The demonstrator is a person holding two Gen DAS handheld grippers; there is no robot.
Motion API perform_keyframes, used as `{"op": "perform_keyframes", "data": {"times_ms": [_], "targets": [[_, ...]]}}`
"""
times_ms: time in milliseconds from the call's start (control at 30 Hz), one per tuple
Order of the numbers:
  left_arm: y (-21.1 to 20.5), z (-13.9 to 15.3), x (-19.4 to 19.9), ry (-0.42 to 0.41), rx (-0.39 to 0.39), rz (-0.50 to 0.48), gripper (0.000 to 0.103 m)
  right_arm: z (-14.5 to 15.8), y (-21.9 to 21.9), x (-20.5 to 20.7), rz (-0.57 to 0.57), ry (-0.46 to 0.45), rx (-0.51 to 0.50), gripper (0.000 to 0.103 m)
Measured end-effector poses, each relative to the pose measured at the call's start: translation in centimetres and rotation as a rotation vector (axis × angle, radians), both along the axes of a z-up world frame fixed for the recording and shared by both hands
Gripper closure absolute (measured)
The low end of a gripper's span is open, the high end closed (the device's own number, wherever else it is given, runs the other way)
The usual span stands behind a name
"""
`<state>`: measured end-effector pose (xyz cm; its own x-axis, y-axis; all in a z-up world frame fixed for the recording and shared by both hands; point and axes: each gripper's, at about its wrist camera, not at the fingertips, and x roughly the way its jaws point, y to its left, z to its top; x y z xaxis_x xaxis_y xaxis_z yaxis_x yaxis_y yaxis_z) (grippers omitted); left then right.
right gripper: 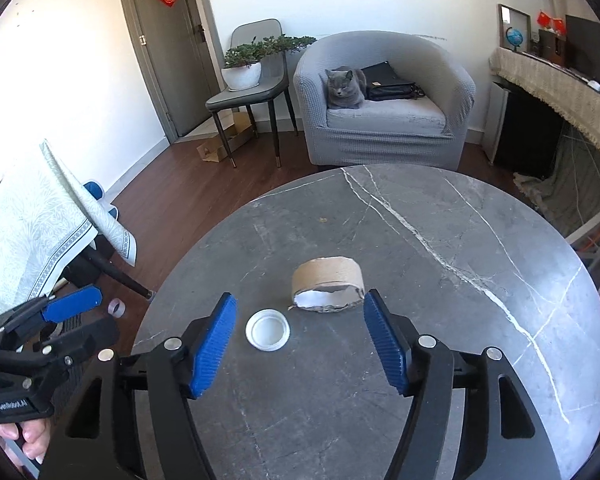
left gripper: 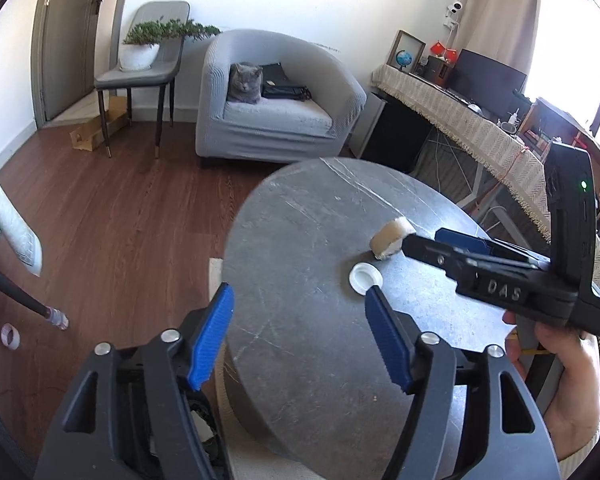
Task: Collect trash
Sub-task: 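Grasp the brown tape roll with the right gripper while the left gripper grasps the white bottle cap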
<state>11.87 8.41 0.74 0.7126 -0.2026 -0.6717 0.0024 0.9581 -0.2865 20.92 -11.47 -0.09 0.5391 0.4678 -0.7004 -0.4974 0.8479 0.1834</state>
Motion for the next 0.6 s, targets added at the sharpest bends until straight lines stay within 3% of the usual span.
{"op": "perform_keyframes", "data": {"times_ms": [133,533,600], "targets": [[-1.2,-1.9,0.7,0.044,0.03,-0.04,0.026,-0.8,-0.6,1.6,-0.043,0.041,0.027,0.036],[-2.9,-2.4,2.4,0.04,0.043,-0.084,0.023,-3.0,0.7,3.9,-0.034,0.079,-0.024,0.036],[-3.1,-2.5,2.6,0.039,0.041,-0.088,0.023,-2.7,0.7,4.2,-0.035,0.069,-0.028,0.042]]}}
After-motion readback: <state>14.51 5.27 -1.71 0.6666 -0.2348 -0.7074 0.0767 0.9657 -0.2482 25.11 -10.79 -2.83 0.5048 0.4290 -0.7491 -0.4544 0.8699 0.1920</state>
